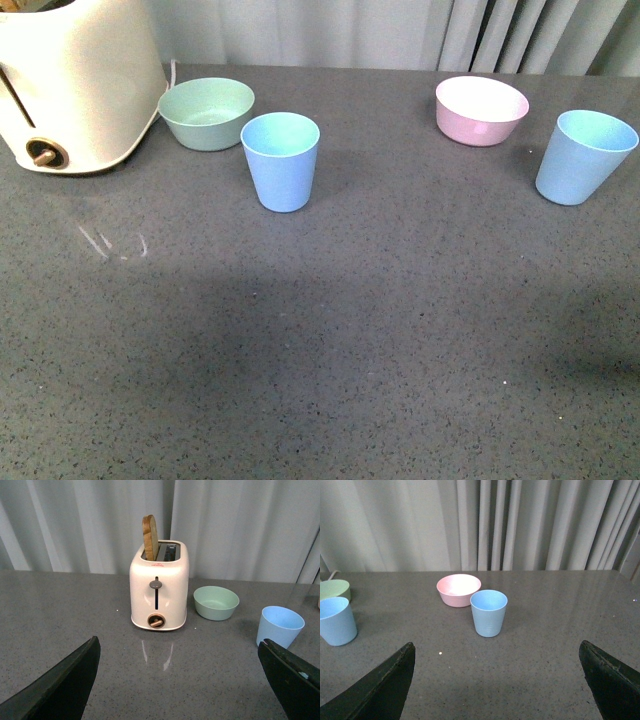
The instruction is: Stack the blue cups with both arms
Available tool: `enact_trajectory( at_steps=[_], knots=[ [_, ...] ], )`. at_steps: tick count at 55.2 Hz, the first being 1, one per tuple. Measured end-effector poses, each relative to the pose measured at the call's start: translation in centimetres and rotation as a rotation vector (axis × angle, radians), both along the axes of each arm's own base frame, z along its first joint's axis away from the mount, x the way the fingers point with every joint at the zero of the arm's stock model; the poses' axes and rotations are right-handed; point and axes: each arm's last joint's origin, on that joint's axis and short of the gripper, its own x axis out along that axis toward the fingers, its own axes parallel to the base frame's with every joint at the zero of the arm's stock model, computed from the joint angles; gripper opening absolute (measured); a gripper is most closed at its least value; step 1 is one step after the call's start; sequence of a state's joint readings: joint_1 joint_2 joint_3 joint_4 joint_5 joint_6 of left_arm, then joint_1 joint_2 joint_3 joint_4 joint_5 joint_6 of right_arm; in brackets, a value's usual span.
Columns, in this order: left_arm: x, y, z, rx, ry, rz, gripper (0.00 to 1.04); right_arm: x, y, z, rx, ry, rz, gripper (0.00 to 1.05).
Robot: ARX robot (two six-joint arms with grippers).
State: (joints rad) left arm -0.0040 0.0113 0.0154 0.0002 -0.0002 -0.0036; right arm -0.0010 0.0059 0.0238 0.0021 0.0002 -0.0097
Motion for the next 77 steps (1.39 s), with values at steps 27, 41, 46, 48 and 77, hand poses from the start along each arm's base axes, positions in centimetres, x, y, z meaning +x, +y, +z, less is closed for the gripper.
enact_trajectory(
  at_steps=[27,41,46,48,77],
  knots=[
    [0.0,0.0,0.0,0.0,0.0,0.0,0.96,0.0,0.0,0.0,0.0,0.0,0.0,0.96],
    [0.0,0.0,-0.1,-0.023,0.134,0.041,0.96,0.0,0.0,0.0,0.0,0.0,0.0,0.96],
    [1.5,-0.5,0.8,-0.02,0.463,0.025,0.96,0.0,0.0,0.0,0.0,-0.001,0.001,0.96],
    [2.9,-0.7,1.7,-0.024,0.476,0.003,0.96,0.0,0.0,0.0,0.0,0.0,0.0,0.96],
    [20.4,-7.9,3.7,-0.08,0.618,-0.145,0.96,0.0,0.0,0.0,0.0,-0.001,0.0,0.96]
  ],
)
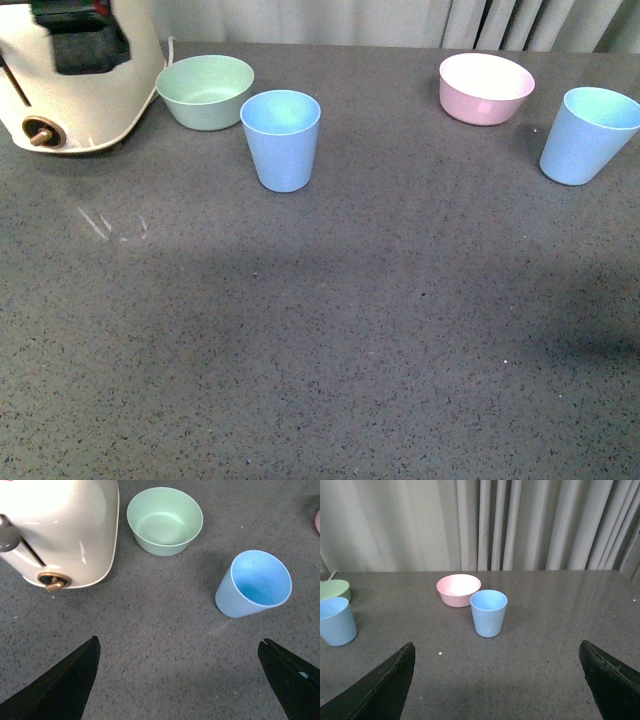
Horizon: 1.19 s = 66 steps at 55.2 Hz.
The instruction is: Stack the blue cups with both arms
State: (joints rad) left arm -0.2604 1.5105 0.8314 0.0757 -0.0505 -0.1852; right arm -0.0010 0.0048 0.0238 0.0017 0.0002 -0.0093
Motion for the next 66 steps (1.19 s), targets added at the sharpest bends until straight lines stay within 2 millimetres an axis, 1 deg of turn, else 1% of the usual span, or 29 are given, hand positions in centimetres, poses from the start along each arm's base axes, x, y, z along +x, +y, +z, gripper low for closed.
enact_trajectory(
  at_steps=[2,10,12,18,22,37,45,58,66],
  knots=[
    [1.0,-0.6,-0.2,0.001,0.011,-0.005,0.96,0.0,0.0,0.0,0.0,0.0,0.0,0.96],
    [3.6,-2.2,-0.8,-0.011,0.046,-0.014,0.96,0.0,0.0,0.0,0.0,0.0,0.0,0.96],
    [4.4,-2.7,-1.0,-0.014,0.055,-0.014,0.96,0.0,0.0,0.0,0.0,0.0,0.0,0.96],
    [7.1,-4.6,-2.2,0.0,0.092,-0.012,0.96,0.0,0.0,0.0,0.0,0.0,0.0,0.96],
    [8.2,-5.5,-2.9,0.003,0.115,-0.015,0.96,0.0,0.0,0.0,0.0,0.0,0.0,0.96],
    [9.7,-7.5,-3.9,0.022,0.133,-0.023,0.96,0.0,0.0,0.0,0.0,0.0,0.0,0.96],
    [10.0,-7.9,-4.8,0.03,0.161,-0.029,0.96,0.0,0.0,0.0,0.0,0.0,0.0,0.96],
    [11.1,-8.9,-6.5,0.041,0.204,-0.033,0.96,0.0,0.0,0.0,0.0,0.0,0.0,0.96],
    [11.8,-10.3,-6.8,0.04,0.223,-0.049,0.96,0.0,0.0,0.0,0.0,0.0,0.0,0.96]
  ],
)
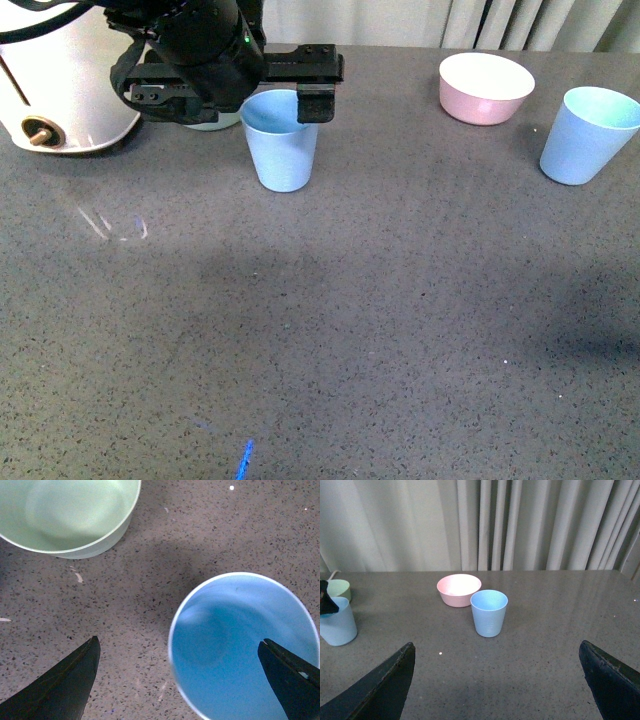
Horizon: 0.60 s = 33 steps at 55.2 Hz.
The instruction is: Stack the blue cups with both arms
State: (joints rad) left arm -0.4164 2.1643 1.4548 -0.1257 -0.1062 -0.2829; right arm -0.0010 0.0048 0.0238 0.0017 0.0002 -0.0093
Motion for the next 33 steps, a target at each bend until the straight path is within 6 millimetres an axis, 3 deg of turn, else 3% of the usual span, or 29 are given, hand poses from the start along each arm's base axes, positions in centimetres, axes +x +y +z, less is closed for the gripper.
enact_trajectory(
  at_steps=[33],
  knots=[
    [-0.6,-1.4,0.2,0.065,0.102,-0.018,0.11,0.0,0.0,0.0,0.0,0.0,0.0,0.96]
  ],
)
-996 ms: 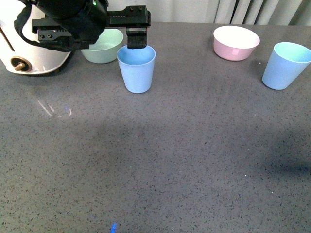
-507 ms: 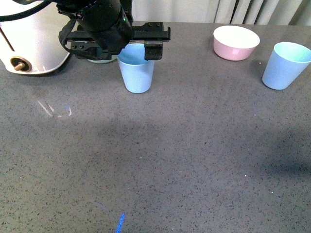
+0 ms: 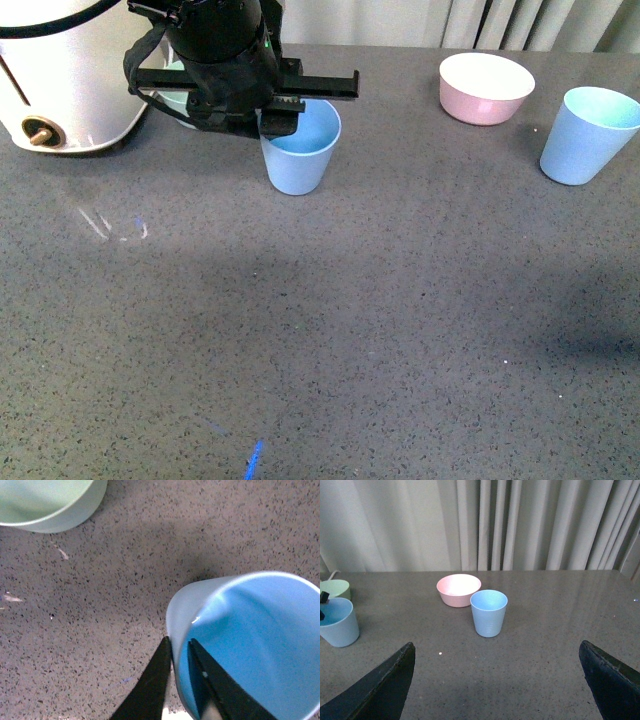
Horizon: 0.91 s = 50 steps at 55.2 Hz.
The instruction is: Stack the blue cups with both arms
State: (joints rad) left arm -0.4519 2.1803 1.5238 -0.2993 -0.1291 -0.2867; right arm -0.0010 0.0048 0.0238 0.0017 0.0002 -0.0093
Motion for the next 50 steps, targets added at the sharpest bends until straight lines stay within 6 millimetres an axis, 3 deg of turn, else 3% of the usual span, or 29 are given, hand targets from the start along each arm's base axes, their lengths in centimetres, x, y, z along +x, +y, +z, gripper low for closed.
enact_trajectory(
  at_steps=[5,20,29,40,50],
  knots=[
    [-0.2,-0.2,0.0,-0.007,0.017,-0.004,0.02,0.0,0.0,0.0,0.0,0.0,0.0,0.96],
    [-1.9,-2.0,2.0,-0.113,0.062,-0.045,0.02,0.0,0.0,0.0,0.0,0.0,0.0,0.96],
    [-4.9,-4.5,4.0,-0.169,0.068,-0.109,0.02,0.0,0.0,0.0,0.0,0.0,0.0,0.96],
    [-7.5,-6.5,2.8,-0.135,0.108,-0.169,0.02,0.0,0.0,0.0,0.0,0.0,0.0,0.96],
    [-7.8,-7.1,1.6,-0.1,0.119,-0.166,0.02,0.0,0.0,0.0,0.0,0.0,0.0,0.96]
  ],
)
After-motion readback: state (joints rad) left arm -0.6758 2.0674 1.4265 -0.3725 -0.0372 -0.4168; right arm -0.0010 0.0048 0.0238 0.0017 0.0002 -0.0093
